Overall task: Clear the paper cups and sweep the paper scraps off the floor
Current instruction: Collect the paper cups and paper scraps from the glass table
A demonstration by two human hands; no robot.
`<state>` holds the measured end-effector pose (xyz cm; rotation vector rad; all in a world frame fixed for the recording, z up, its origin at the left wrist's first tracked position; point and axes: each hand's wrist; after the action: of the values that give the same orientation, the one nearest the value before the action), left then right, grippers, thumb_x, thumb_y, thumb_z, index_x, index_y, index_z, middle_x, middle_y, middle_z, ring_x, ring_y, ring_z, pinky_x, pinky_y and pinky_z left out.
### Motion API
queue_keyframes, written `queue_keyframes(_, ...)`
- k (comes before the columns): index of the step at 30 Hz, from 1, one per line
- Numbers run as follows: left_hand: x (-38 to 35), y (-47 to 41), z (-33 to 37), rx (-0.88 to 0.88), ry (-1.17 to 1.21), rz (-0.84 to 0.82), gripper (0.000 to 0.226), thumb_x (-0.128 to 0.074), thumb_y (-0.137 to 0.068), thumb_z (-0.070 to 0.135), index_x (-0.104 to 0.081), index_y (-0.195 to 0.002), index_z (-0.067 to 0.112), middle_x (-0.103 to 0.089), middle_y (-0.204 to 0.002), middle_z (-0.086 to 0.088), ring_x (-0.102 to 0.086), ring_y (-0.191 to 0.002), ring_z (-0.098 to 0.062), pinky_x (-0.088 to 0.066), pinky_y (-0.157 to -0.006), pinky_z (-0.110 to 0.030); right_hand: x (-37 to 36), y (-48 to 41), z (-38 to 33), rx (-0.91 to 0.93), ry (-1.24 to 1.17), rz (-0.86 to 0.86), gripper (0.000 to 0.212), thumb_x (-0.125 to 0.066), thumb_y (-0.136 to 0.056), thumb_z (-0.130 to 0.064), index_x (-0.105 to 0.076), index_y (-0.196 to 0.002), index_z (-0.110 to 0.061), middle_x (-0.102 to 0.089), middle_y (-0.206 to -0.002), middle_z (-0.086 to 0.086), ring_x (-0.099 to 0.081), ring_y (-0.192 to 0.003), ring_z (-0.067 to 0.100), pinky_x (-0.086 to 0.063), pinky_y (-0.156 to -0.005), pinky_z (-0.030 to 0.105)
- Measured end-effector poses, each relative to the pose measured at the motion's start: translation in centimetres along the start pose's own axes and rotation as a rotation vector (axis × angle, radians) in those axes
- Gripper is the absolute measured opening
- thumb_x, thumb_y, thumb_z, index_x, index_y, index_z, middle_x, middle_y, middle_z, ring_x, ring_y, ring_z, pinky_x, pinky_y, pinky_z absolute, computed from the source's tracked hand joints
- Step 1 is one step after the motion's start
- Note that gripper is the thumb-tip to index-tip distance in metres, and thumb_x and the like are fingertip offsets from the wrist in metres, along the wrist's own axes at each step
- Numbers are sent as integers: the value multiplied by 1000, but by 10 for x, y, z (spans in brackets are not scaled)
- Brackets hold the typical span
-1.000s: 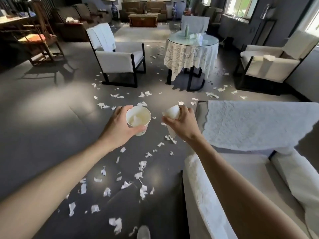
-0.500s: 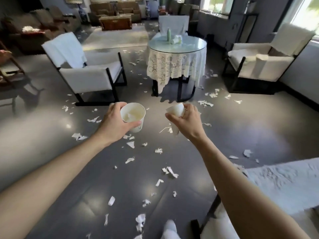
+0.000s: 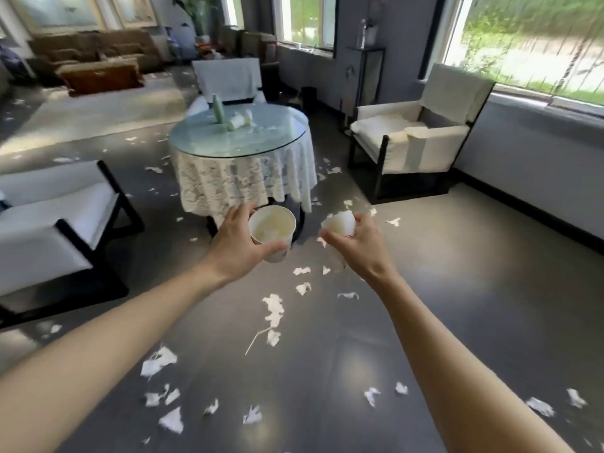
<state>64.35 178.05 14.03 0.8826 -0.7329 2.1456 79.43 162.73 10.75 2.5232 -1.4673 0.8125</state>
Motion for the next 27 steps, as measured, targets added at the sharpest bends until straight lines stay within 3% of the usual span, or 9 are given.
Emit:
queue_keyframes(4,-55,-141,-9,-71,18,-83,82,-79,-75,40,-41,-142,13,-42,-134,-7,-42,-125,-21,-28,-96,-19,6,-133,32,-25,27,102,62,-73,-68,-54,-56,-111,-13,-57,-105,6,-56,-100,24,-50,-89,42)
queue_keyframes(9,-125,-336,-9,-160,31,-114,81,-80,-74,40,-41,-141,13,-43,-132,-7,-41,-125,-21,-29,-97,-21,2,-312,79,-15,75,171,58,-76,-73,-47,-55,-112,-10,-49,-106,5,-49,-104,23,-46,-92,43)
queue_keyframes(16,-202,-594,23,-186,56,-132,75,-83,-72,32,-48,-134,9,-47,-126,-9,-45,-118,-20,-25,-87,-11,39,-549,121,-45,163,234,62,-76,-73,-48,-55,-116,-9,-45,-104,0,-46,-107,22,-45,-94,41)
queue_keyframes(21,-285,-753,52,-208,60,-177,75,-83,-72,33,-47,-135,11,-46,-126,-5,-44,-116,-16,-25,-86,-10,72,-719,176,-50,181,208,67,-73,-76,-50,-51,-123,-9,-46,-112,2,-42,-107,18,-42,-98,39)
queue_keyframes(27,-355,-930,68,-161,36,-110,74,-82,-73,32,-47,-135,13,-44,-125,-4,-45,-110,-15,-29,-87,-16,90,-926,229,27,209,130,63,-73,-79,-46,-50,-123,-8,-43,-106,-1,-43,-112,21,-36,-97,34)
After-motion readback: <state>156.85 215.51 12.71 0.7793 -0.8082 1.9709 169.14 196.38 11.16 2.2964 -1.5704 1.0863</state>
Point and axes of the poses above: each hand's wrist, its own y-axis away from the middle knuckle, its own x-axis out of the back of the hand, z = x × y
